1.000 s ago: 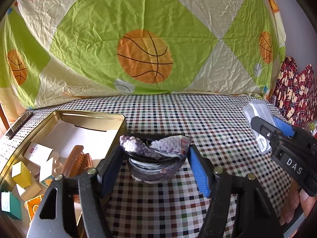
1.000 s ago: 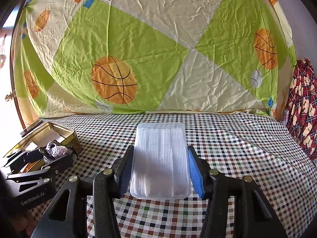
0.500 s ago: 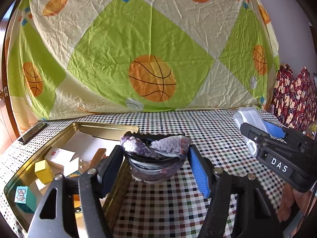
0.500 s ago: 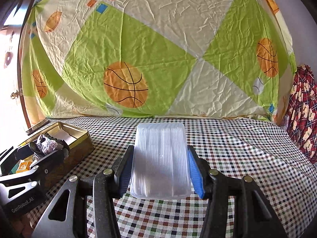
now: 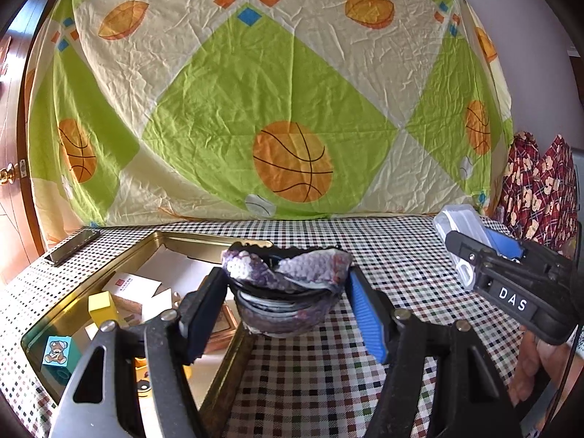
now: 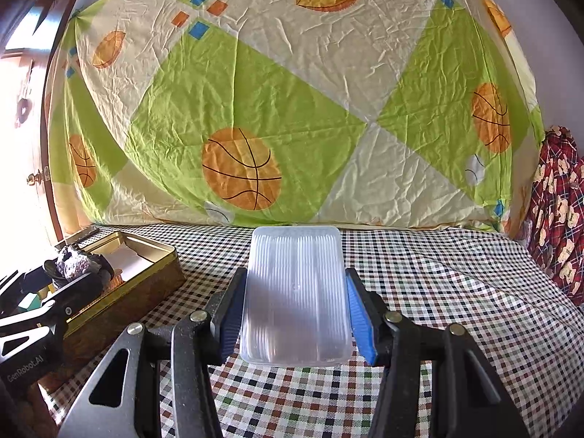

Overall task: Organize rigid objects
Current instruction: 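Carry the bowl with the left tool while the right tool carries the box over the tin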

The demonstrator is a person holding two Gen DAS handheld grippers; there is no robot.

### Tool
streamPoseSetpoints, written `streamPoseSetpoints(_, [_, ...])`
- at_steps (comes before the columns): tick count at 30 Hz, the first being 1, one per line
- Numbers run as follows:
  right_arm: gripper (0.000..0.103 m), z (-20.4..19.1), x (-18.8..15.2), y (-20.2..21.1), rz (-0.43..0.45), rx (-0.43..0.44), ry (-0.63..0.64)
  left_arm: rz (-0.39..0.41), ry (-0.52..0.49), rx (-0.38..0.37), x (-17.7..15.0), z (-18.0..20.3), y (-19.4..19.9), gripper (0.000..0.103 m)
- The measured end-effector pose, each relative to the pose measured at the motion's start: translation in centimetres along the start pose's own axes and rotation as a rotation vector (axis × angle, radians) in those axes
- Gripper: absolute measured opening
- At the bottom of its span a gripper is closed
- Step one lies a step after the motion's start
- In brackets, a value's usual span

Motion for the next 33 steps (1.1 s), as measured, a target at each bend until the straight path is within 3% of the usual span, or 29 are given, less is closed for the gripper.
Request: streamPoseSetpoints(33, [0.054, -1.7, -0.9, 2.2, 0.046, 0.063, 0.041, 0.045, 0.034, 0.01, -0.7, -1.8, 2.1, 0.067])
Point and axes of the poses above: each gripper's, at about its wrist camera, not at the fingertips, and y roughly against the way its jaws point, z to its right, x to its top, the point moved 2 cm from there along -y, roughly the way its jaws point, and after that the axes turned 8 degrees about -z, right-handed, at the moved point
